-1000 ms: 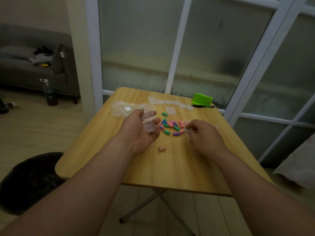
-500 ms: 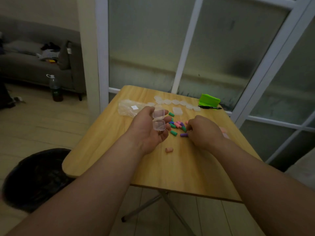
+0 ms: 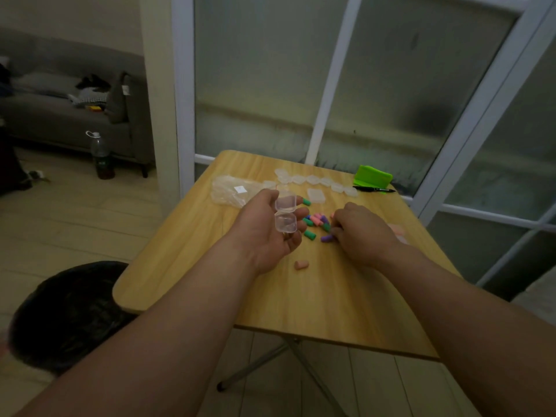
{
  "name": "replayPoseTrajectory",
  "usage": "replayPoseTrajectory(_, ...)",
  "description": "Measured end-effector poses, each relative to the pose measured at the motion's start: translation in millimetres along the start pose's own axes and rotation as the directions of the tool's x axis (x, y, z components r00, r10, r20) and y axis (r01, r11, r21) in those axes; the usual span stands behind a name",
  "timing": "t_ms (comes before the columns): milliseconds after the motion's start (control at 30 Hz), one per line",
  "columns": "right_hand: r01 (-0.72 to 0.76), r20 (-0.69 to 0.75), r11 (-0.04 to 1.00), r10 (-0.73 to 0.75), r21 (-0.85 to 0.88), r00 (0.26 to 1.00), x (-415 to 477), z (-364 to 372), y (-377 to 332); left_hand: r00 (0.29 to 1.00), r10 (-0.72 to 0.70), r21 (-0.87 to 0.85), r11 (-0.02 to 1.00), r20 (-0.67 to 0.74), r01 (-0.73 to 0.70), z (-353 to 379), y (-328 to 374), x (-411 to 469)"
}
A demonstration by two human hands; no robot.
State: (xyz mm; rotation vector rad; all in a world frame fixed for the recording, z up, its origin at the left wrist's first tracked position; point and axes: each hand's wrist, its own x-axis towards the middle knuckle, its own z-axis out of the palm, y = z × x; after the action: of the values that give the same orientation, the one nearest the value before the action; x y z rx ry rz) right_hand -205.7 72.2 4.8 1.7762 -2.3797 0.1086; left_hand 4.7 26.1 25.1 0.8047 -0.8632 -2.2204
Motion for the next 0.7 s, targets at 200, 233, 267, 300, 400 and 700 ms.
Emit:
replayPoseTrajectory(200,-0.049,-0.158,0.959,0.097,0.280,0.983,-2.5,-9.4,-9.6,1.000,-0.009,-0.007,1.000,-0.005,0.009,0.3,-4.5,3.9)
replayPoseTrajectory(233,-0.025,-0.194,0.949,0.090,0.314,0.977,-3.9,-14.6,-14.2,1.000,-0.014,-0.013,1.000,-0.006,0.014,1.1,-5.3,4.2)
replayPoseTrajectory(267,0.012,-0.232,0.938,0.073,0.345,0.970,-6.2,-21.2,-20.2,1.000,-0.020,-0.023,1.000,-0.005,0.020,2.3,-5.9,5.0)
replayPoseTrajectory(300,0.057,-0.269,0.928,0.048,0.369,0.962,-9.1,-28.2,-27.4,1.000,-0.026,-0.033,0.999,-0.001,0.026,3.8,-6.4,5.1)
replayPoseTrajectory(400,0.194,-0.342,0.907,-0.059,0.375,0.938,-19.9,-46.3,-51.0,0.999,-0.013,-0.058,0.998,0.031,0.015,7.4,-7.9,5.2)
replayPoseTrajectory(700,0.250,-0.220,0.945,-0.203,0.212,0.954,-40.3,-44.3,-74.2,0.990,-0.061,-0.052,0.996,0.129,0.068,5.8,-14.1,10.6)
